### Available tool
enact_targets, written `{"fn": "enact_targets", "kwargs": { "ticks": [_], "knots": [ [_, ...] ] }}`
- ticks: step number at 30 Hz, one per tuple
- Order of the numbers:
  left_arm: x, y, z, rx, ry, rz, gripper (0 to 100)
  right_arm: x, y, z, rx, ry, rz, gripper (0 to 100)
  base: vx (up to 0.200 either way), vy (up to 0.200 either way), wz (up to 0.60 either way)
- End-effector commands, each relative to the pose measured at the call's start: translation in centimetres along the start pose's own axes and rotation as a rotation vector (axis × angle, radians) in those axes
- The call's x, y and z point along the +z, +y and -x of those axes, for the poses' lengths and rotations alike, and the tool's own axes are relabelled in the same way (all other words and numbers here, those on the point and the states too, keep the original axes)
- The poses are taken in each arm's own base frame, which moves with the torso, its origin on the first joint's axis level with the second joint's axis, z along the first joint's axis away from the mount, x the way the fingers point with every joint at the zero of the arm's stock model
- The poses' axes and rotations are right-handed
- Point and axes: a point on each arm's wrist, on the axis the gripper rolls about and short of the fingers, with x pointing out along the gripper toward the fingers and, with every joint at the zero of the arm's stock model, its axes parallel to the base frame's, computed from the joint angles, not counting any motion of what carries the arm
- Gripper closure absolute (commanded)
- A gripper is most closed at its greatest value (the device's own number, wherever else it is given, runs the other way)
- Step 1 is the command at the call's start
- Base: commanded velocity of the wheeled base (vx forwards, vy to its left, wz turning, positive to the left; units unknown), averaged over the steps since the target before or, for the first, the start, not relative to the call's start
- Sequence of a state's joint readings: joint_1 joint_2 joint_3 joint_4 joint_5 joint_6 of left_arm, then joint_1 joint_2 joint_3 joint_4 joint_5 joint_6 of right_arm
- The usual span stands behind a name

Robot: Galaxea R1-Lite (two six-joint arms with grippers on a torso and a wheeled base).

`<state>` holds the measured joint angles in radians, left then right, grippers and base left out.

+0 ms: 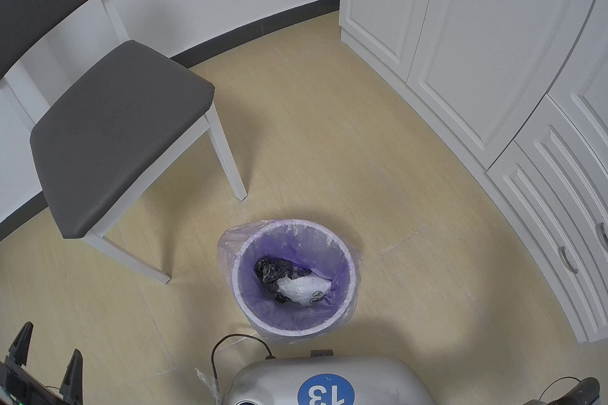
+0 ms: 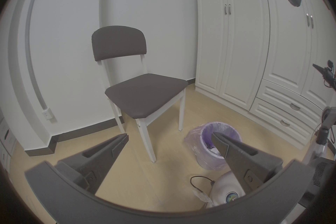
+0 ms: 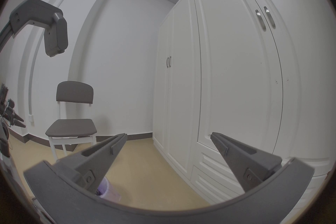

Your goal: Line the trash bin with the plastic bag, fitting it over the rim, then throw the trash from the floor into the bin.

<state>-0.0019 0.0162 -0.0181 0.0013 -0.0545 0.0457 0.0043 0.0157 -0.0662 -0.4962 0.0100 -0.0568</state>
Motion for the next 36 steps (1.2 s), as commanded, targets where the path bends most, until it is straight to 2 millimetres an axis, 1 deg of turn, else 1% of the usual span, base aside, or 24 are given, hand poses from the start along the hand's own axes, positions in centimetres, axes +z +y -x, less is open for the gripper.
{"fn": "enact_targets", "kwargs": {
  "ticks": [1, 4, 9, 15, 22, 26, 33, 36],
  "knots": [
    [-0.5, 0.0, 0.0, -0.004, 0.004, 0.003, 0, 0.0, 0.0, 0.2, 0.001, -0.004, 0.001, 0, 0.000, 0.000, 0.00],
    [-0.5, 0.0, 0.0, 0.015, 0.004, 0.018, 0, -0.4, 0.0, 0.2, -0.003, 0.033, 0.001, 0, 0.000, 0.000, 0.00],
    [-0.5, 0.1, 0.0, 0.050, 0.003, 0.040, 0, -2.0, 0.0, 0.4, -0.056, 0.210, 0.003, 0, 0.000, 0.000, 0.00],
    [-0.5, 0.1, 0.0, 0.050, 0.003, 0.041, 0, -4.0, 0.1, 0.9, -0.056, 0.366, 0.007, 0, 0.000, 0.000, 0.00],
    [-0.5, 0.1, 0.0, 0.050, 0.002, 0.040, 0, -5.6, 0.2, 1.3, -0.052, 0.437, 0.014, 0, 0.000, 0.000, 0.00],
    [-0.5, 0.1, 0.0, 0.050, 0.003, 0.040, 0, -5.7, 0.2, 1.3, -0.042, 0.441, 0.018, 0, 0.000, 0.000, 0.00],
    [-0.5, 0.1, 0.0, 0.050, 0.002, 0.033, 0, -6.0, 0.2, 1.4, -0.012, 0.477, 0.114, 0, 0.000, 0.000, 0.00],
    [-0.5, 0.1, 0.0, 0.050, 0.002, 0.033, 0, -6.0, 0.3, 1.4, 0.030, 0.470, 0.152, 0, 0.000, 0.000, 0.00]
  ]
}}
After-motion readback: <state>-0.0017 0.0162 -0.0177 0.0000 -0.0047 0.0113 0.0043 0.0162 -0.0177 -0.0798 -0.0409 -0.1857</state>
